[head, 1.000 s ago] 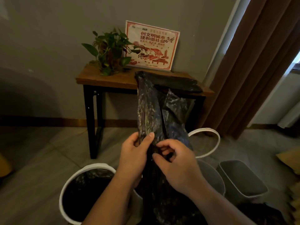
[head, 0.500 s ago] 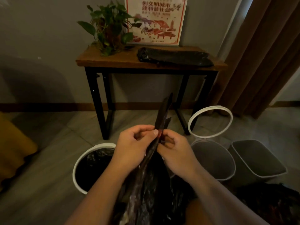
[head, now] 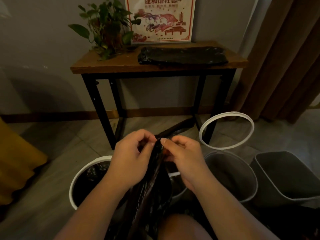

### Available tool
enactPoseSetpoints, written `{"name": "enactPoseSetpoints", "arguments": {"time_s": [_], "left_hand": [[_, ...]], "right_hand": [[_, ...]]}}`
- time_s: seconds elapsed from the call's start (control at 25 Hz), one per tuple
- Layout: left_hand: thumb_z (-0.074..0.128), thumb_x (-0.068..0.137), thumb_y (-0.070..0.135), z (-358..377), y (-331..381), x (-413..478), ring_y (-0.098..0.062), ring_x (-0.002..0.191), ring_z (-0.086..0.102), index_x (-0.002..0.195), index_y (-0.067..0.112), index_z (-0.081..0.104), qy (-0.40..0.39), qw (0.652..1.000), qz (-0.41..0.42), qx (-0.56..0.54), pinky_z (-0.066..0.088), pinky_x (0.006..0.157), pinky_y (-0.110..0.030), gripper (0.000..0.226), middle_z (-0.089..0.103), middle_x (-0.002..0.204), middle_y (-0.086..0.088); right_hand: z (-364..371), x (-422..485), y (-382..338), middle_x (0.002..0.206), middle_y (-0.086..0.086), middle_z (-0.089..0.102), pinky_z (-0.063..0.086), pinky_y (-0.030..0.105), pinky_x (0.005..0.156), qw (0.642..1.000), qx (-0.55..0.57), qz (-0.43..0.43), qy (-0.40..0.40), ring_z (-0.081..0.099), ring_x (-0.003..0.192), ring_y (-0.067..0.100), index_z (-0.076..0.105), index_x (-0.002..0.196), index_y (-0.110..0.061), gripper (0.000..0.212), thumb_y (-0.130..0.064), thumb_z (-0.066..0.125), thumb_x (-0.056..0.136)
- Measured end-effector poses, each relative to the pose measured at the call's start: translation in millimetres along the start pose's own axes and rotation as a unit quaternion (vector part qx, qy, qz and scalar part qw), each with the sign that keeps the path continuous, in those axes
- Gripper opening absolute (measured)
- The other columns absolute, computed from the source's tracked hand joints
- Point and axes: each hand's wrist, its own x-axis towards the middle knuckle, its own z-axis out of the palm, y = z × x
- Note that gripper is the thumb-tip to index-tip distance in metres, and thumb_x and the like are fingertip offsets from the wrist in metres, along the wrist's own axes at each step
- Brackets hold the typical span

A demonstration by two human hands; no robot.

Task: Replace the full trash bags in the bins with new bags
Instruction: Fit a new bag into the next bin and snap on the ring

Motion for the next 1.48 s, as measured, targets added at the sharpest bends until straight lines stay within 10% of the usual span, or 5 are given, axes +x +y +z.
{"name": "enactPoseSetpoints", "arguments": {"time_s": [0.4, 0.64, 1.0, 1.2, 1.48], "left_hand": [[0.067, 0.097, 0.013, -2, 23, 16, 0.001, 0.103, 0.057, 0.126, 0.027, 0.074, -0.062, 0.977, 0.099, 0.177, 0.046, 0.09, -0.013, 0.033, 0.053, 0.127, 0.019], [0.066, 0.091, -0.004, 0, 33, 14, -0.009, 0.112, 0.065, 0.111, 0.02, 0.081, -0.079, 0.962, 0.177, 0.192, 0.058, 0.094, -0.029, 0.035, 0.067, 0.123, 0.01], [0.061, 0.088, 0.0, -13, 22, 30, -0.014, 0.105, 0.068, 0.1, 0.016, 0.083, -0.052, 0.947, 0.245, 0.201, 0.054, 0.093, -0.025, 0.03, 0.075, 0.11, 0.003], [0.071, 0.085, 0.004, -15, -17, 41, -0.018, 0.118, 0.052, 0.09, 0.014, 0.083, -0.044, 0.942, 0.226, 0.245, 0.043, 0.104, -0.031, 0.016, 0.067, 0.126, -0.009], [0.081, 0.081, 0.013, -29, -59, 25, -0.024, 0.114, 0.057, 0.125, 0.021, 0.075, -0.093, 0.915, 0.117, 0.375, 0.058, 0.092, -0.039, 0.044, 0.055, 0.137, -0.005]], "right_hand": [[-39, -29, 18, 0.089, -0.005, 0.074, 0.058, 0.023, 0.061, 0.99, -0.112, 0.006, 0.079, 0.073, 0.078, 0.01, 0.069, 0.087, -0.034, 0.032, -0.061, 0.079, 0.073], [-91, 15, -3, 0.172, -0.012, 0.006, 0.012, 0.053, 0.125, 0.86, -0.493, -0.106, 0.083, 0.003, 0.158, 0.019, 0.068, 0.111, -0.059, 0.029, -0.056, 0.078, 0.084], [-110, 39, -19, 0.154, 0.002, 0.05, 0.024, 0.06, 0.119, 0.74, -0.627, -0.231, 0.073, 0.037, 0.148, 0.029, 0.077, 0.107, -0.043, 0.017, -0.046, 0.068, 0.092], [-110, 37, -18, 0.103, 0.0, 0.07, 0.058, 0.032, 0.072, 0.74, -0.613, -0.265, 0.08, 0.067, 0.082, 0.017, 0.077, 0.112, -0.018, 0.02, -0.016, 0.067, 0.095], [-120, 31, -21, 0.135, 0.008, 0.057, 0.058, 0.034, 0.083, 0.759, -0.607, -0.214, 0.099, 0.066, 0.097, 0.023, 0.075, 0.114, -0.006, 0.021, -0.009, 0.065, 0.097]]}}
